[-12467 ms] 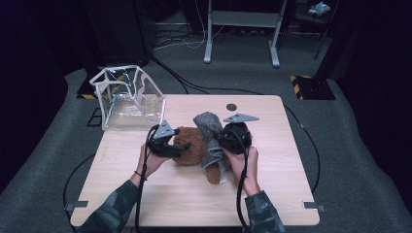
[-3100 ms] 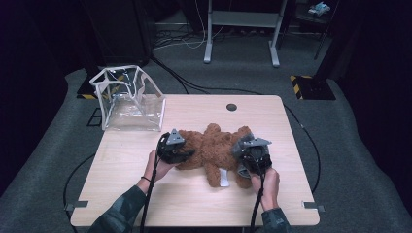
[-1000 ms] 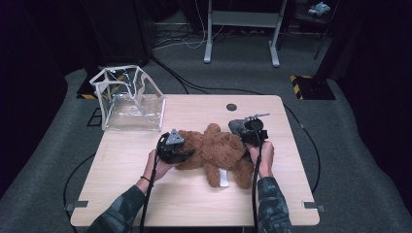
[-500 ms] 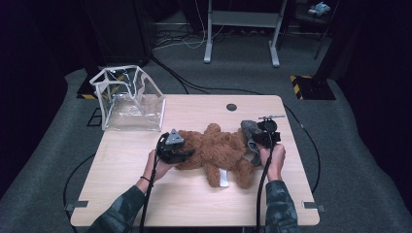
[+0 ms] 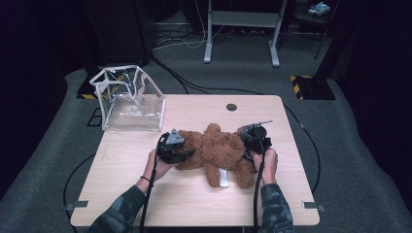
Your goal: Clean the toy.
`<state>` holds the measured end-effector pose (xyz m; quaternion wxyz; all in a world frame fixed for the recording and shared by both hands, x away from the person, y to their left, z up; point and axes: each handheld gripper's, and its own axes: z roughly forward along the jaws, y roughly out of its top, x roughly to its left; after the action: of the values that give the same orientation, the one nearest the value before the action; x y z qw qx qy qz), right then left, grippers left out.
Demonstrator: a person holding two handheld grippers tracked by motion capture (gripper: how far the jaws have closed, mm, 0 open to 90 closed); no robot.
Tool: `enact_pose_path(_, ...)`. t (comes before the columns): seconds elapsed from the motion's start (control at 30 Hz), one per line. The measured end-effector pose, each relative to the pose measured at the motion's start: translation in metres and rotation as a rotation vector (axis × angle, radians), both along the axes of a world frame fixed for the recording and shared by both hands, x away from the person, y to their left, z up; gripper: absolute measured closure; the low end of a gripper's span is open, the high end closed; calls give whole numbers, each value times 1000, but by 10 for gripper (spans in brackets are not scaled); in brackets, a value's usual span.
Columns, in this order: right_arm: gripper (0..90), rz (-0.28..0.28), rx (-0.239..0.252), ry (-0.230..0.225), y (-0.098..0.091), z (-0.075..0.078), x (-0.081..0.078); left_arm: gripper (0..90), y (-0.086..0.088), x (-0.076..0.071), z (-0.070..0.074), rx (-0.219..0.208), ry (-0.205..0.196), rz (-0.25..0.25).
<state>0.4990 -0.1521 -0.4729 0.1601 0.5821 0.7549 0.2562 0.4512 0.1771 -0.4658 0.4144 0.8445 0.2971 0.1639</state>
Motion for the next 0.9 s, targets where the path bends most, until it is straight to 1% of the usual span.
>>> enact_pose_path(0.03, 821, -19, -16, 10, -2, -4, 1, 546, 0, 0, 0, -1, 0, -1)
enact_pose_path(0.1, 821, -59, -68, 19, -9, -10, 4, 546, 0, 0, 0, -2, 2, -1)
enact_pose_path(0.17, 820, -88, -75, 33, -21, -14, 4, 546, 1, 0, 0, -4, 0, 1)
enact_pose_path(0.2, 820, -104, -63, 30, -26, -14, 2, 546, 1, 0, 0, -4, 0, 0)
enact_pose_path(0.23, 819, -113, -41, 27, -29, -12, -1, 546, 1, 0, 0, -5, 1, 1)
enact_pose_path(0.3, 819, -105, -16, 0, -34, -5, -8, 546, 1, 0, 0, -5, 1, 1)
enact_pose_path(0.33, 819, -108, 7, -8, -35, 1, -13, 546, 1, 0, 0, -6, 0, 2)
enact_pose_path(0.37, 819, -102, 27, -23, -36, 6, -18, 546, 1, 0, 0, -6, 0, 2)
enact_pose_path(0.43, 819, -88, 52, -46, -37, 16, -26, 546, 1, 0, 0, -5, 0, 2)
enact_pose_path(0.47, 819, -77, 78, -66, -37, 23, -32, 546, 0, 0, 0, -4, 0, 2)
enact_pose_path(0.5, 819, -71, 89, -80, -37, 29, -38, 546, 0, 0, 0, -4, -1, 3)
enact_pose_path(0.53, 819, -51, 97, -101, -36, 34, -43, 546, 0, 0, 0, 1, 2, -1)
enact_pose_path(0.57, 818, -46, 102, -112, -35, 38, -47, 546, 0, 0, 0, 1, 2, 0)
enact_pose_path(0.6, 818, -30, 122, -125, -32, 44, -53, 546, 0, 0, 0, 1, 2, -1)
enact_pose_path(0.67, 819, 2, 125, -142, -26, 50, -59, 546, 0, 0, 0, 3, 1, 0)
enact_pose_path(0.7, 818, 21, 134, -140, -24, 52, -61, 546, 0, 0, 1, 11, 1, -2)
enact_pose_path(0.73, 818, 41, 133, -144, -20, 53, -61, 546, 0, 0, 0, 7, -3, 1)
enact_pose_path(0.8, 819, 57, 127, -130, -12, 52, -60, 546, 0, 0, 1, 9, -3, 1)
enact_pose_path(0.83, 819, 70, 120, -124, -9, 50, -58, 546, 0, 0, 1, 13, 0, -2)
enact_pose_path(0.9, 821, 72, 114, -96, -4, 43, -53, 546, 0, 0, 1, 12, 0, -2)
